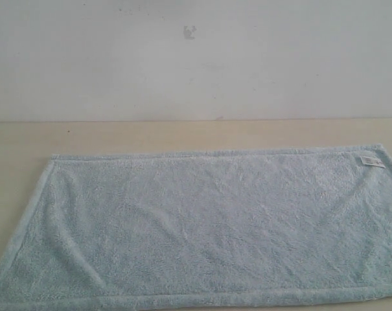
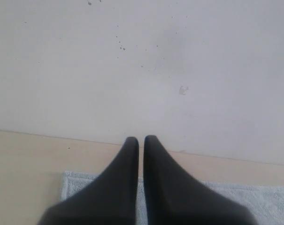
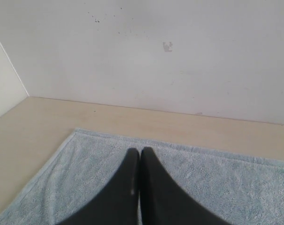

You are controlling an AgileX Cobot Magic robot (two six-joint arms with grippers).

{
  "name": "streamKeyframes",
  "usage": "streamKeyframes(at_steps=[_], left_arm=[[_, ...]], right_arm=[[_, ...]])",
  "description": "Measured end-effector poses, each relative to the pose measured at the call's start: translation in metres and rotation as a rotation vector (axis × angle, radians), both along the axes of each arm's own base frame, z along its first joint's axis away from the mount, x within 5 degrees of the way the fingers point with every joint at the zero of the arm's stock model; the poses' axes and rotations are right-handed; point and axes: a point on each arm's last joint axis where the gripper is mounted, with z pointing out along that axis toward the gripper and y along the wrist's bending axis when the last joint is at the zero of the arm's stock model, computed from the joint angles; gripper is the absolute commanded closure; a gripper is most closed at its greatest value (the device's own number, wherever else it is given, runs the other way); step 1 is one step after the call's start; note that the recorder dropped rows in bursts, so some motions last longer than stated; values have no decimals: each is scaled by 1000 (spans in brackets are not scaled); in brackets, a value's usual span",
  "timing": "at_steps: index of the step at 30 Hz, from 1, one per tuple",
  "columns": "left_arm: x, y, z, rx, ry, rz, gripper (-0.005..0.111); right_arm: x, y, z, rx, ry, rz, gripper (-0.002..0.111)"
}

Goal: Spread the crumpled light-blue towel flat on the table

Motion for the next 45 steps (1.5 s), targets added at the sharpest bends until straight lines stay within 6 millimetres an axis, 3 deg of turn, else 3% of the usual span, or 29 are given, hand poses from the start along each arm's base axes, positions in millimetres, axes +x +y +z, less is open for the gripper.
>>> streamKeyframes(at_steps=[11,16,23,32,45], left_arm=[[0,0,0,0,0,0,103],[0,0,0,0,0,0,103],[0,0,0,0,0,0,103],[0,0,0,0,0,0,103],[0,0,0,0,0,0,103]], right_arm=[[0,-1,-6,-6,11,-14,108],[-13,-13,-21,-73,9,-156,108],[-43,-35,-48,-31,-50,-446,108],[-55,-43,-94,-76,-208,-535,108],[-55,-45,-176,-154,-132,-537,108]])
